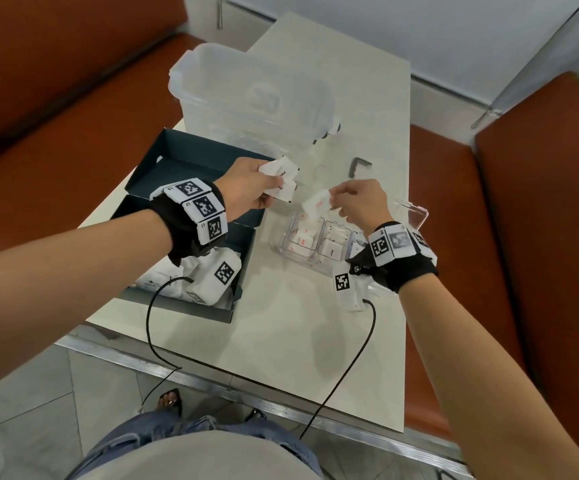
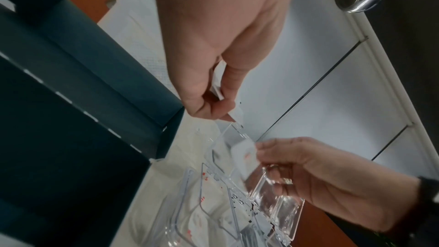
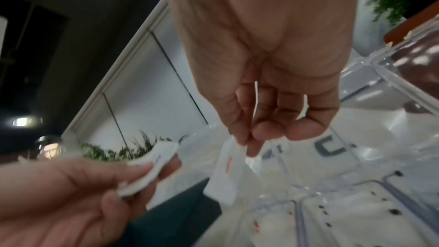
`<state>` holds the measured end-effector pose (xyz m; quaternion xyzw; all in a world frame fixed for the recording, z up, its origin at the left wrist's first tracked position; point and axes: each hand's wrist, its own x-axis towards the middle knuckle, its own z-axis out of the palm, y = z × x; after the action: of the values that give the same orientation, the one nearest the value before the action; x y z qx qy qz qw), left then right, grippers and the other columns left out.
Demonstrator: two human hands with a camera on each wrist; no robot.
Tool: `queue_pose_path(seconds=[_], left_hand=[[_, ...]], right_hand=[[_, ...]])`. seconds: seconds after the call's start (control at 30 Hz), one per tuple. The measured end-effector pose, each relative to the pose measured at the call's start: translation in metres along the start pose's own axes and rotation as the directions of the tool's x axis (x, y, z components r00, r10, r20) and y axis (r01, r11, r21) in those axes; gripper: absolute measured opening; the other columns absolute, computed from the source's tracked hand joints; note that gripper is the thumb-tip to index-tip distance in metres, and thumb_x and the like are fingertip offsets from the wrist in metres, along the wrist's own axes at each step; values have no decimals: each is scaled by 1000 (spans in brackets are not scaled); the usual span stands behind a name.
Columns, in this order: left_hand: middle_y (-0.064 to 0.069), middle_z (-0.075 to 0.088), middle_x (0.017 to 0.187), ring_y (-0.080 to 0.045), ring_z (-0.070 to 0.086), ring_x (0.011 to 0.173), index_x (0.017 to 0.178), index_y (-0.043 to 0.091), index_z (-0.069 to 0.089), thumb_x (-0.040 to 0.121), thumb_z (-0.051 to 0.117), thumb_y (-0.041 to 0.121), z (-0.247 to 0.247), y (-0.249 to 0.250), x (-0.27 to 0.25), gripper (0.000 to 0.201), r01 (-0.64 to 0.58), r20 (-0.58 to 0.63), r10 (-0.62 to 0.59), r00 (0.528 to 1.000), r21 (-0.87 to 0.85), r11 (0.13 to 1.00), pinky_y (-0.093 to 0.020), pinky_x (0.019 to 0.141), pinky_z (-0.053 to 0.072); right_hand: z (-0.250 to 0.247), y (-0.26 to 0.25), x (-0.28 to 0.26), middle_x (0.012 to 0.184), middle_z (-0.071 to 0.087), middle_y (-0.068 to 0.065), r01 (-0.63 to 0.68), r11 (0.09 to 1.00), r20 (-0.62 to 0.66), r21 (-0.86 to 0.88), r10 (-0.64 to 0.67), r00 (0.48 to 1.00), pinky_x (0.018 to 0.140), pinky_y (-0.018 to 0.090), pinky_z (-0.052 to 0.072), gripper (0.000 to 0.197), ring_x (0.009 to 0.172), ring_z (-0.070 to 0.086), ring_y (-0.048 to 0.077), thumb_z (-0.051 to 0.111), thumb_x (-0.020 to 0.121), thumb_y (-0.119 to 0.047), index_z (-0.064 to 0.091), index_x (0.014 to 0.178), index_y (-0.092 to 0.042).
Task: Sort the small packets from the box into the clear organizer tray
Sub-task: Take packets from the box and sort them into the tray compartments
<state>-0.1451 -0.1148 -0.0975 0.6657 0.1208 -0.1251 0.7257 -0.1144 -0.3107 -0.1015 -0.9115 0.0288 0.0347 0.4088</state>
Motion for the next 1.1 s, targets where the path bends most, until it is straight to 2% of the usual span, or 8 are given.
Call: queue_pose_path(seconds=[0.1, 0.23, 0.37, 0.5, 0.67, 0.9, 1.03, 1.1], left_hand=[[-20, 59, 128, -23, 55, 95, 131, 0, 54, 97, 52, -1, -1, -1, -1, 34, 11, 1, -11, 1000, -4, 1000, -22, 63, 46], [-21, 60, 127, -19, 56, 87, 130, -1, 55, 97, 53, -1, -1, -4, -2, 33, 18, -1, -18, 1000, -26, 999, -21, 61, 45], [-22, 60, 126, -16, 56, 79, 129, -2, 55, 96, 53, -1, -1, -7, -2, 33, 34, -3, -34, 999, -51, 998, -20, 58, 46], [-23, 60, 126, -16, 56, 77, 129, -3, 55, 96, 53, -1, 1, -8, -3, 33, 46, -1, -46, 999, -57, 997, -20, 57, 45], [-23, 59, 127, -20, 55, 85, 130, -3, 54, 96, 54, -1, 2, -8, -4, 34, 51, 8, -51, 999, -51, 997, -20, 58, 45], [-20, 61, 127, -17, 56, 80, 133, 0, 53, 97, 54, 2, 2, -9, -4, 36, 57, 38, -56, 998, -42, 997, -20, 58, 46], [-21, 60, 127, -18, 60, 81, 132, -2, 53, 97, 54, 2, 2, -9, -4, 35, 62, 66, -57, 996, -69, 996, -17, 55, 47], [-21, 60, 127, -21, 63, 87, 132, -3, 52, 98, 53, 3, 3, -9, -5, 35, 64, 84, -57, 995, -89, 994, -17, 56, 50]], right_hand=[[12, 7, -7, 88, 70, 10, 63, 973, 163, -222, -27, 986, 66, 15, 45, 20, 70, 58, 10, 60, 86, -2, 74, 99, -4], [24, 10, -13, 99, 71, 12, 74, 957, 147, -281, -34, 989, 80, 23, 48, 18, 96, 63, 22, 61, 87, -3, 75, 97, -5], [34, 13, -13, 102, 70, 13, 49, 946, 110, -321, -15, 994, 89, 37, 54, 19, 95, 65, 27, 57, 87, -4, 74, 95, -5], [43, 13, -12, 104, 68, 15, 79, 897, 157, -435, -10, 988, 85, 34, 54, 20, 94, 65, 29, 54, 89, -3, 72, 98, -1], [46, 10, -10, 115, 60, 19, 68, 828, 172, -557, 35, 984, 93, 45, 50, 22, 102, 60, 35, 54, 91, -3, 64, 110, 1], [45, 9, -11, 109, 63, 6, 187, 752, 230, -632, -49, 972, 94, 41, 34, 22, 110, 54, 29, 61, 85, -7, 67, 103, -17], [52, 11, -14, 101, 68, -6, 257, 659, 316, -707, -31, 948, 95, 44, 27, 21, 105, 57, 22, 66, 82, -13, 67, 95, -29], [54, 11, -14, 101, 67, -7, 247, 659, 323, -710, -6, 946, 98, 46, 26, 20, 103, 58, 21, 65, 83, -13, 66, 92, -31]])
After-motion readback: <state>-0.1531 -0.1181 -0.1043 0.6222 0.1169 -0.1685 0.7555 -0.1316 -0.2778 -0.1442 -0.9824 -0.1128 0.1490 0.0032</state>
